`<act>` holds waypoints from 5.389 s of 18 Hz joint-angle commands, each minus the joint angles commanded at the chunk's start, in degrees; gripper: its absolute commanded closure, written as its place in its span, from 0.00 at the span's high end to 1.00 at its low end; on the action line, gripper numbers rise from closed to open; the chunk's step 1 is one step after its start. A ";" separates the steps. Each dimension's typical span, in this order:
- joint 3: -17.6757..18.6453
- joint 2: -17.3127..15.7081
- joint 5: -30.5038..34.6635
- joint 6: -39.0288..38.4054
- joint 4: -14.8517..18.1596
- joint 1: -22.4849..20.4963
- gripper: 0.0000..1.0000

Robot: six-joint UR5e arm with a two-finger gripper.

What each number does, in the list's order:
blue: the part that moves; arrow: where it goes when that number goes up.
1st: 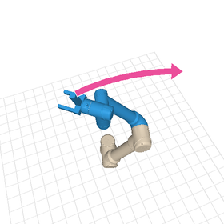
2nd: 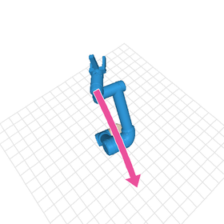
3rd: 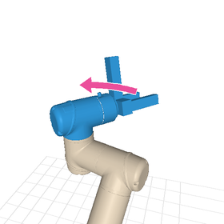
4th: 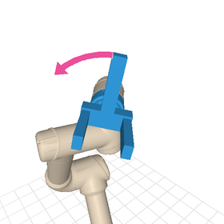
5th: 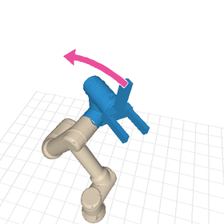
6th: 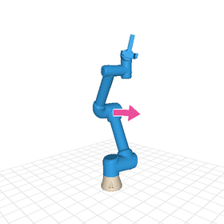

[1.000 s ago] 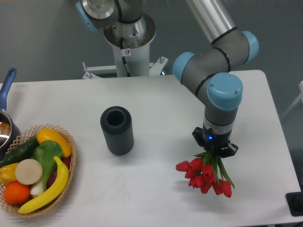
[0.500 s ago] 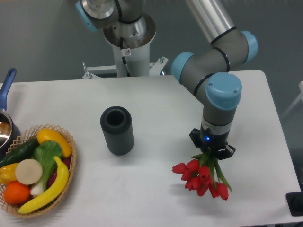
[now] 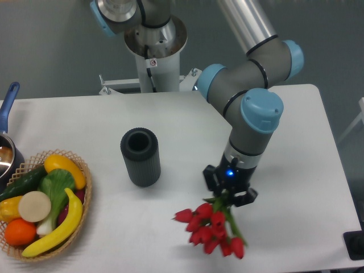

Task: Insert the flowers into the vase
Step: 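Carry the tulips over the black vase, stems pointing down, then lower the tulip stems into the vase opening, then open the gripper to release the tulips in the vase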

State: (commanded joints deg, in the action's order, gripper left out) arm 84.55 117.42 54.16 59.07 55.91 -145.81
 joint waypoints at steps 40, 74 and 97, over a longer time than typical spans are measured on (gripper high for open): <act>23.28 -25.75 -37.64 -0.46 -9.24 -4.57 0.07; 38.14 -24.44 -36.67 18.10 -9.50 -5.10 0.20; 42.10 -22.32 -31.23 18.28 -9.59 -9.66 1.00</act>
State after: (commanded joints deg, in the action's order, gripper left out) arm 126.65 95.10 22.94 77.34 46.32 -155.47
